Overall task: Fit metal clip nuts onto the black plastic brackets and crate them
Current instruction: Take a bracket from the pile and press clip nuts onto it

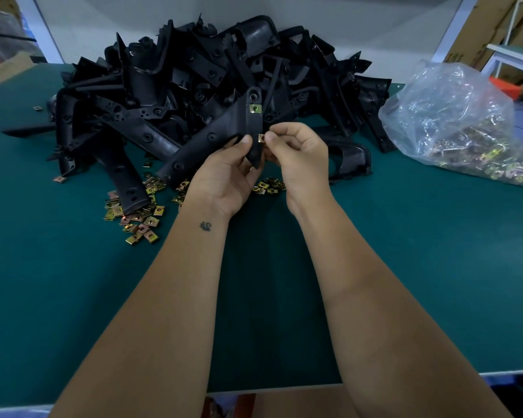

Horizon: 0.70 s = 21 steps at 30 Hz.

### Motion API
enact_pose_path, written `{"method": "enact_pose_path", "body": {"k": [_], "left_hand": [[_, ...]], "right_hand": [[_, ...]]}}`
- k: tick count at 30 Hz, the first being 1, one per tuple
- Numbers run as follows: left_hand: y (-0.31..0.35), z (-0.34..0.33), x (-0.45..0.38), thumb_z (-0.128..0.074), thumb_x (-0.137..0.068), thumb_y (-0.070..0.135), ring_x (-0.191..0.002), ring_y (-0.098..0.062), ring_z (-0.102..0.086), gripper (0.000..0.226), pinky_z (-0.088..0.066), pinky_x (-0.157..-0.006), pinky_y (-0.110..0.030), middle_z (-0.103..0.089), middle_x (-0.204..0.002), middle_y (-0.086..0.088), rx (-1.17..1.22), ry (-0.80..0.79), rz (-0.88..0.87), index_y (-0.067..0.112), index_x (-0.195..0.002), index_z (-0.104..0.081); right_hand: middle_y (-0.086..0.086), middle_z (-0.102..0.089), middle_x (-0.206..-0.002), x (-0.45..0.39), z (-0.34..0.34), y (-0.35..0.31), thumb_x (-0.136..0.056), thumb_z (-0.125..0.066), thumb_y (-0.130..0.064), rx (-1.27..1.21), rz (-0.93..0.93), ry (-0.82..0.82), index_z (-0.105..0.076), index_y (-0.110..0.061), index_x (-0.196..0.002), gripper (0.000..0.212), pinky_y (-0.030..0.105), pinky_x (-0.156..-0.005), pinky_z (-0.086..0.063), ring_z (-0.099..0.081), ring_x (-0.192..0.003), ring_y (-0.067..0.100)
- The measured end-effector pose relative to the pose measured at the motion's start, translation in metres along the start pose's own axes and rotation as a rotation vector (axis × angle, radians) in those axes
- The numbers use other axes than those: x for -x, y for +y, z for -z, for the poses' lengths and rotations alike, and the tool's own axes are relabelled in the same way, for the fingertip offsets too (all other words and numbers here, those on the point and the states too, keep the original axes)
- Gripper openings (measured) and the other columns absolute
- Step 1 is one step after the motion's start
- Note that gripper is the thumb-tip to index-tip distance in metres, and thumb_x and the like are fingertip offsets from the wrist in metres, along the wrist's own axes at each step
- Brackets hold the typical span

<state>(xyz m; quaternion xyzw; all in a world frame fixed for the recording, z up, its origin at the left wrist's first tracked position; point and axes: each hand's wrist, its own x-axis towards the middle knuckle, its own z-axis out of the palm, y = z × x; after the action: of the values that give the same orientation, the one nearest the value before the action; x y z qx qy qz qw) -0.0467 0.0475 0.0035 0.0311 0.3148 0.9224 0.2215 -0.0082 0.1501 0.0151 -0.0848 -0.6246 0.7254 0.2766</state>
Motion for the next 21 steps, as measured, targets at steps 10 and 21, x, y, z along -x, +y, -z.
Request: {"method": "enact_pose_path", "body": {"k": [10,21], "left_hand": [[0.0026,-0.0017,0.0027,-0.058,-0.096,0.002,-0.066,-0.013,-0.072,0.008,-0.057,-0.063,-0.022,-0.073,-0.078,-0.008,-0.047,0.040,0.053,0.002,-0.092,-0.065],[0.0029,-0.0028,0.0034,-0.057,-0.096,0.003,-0.067,-0.012,-0.072,0.008,-0.059,-0.066,-0.022,-0.073,-0.077,-0.006,-0.068,0.044,0.070,0.005,-0.092,-0.064]], "right_hand": [[-0.003,-0.068,-0.072,0.0011,0.0011,0.0020,-0.088,-0.067,0.000,0.082,0.035,-0.020,-0.066,-0.013,-0.089,0.013,0.025,-0.079,-0.054,-0.065,-0.074,0.006],[-0.005,-0.067,-0.072,0.0030,0.0000,0.0003,-0.089,-0.067,0.000,0.084,0.040,-0.039,-0.065,-0.014,-0.089,0.014,0.017,-0.072,-0.050,-0.065,-0.073,0.002]]}}
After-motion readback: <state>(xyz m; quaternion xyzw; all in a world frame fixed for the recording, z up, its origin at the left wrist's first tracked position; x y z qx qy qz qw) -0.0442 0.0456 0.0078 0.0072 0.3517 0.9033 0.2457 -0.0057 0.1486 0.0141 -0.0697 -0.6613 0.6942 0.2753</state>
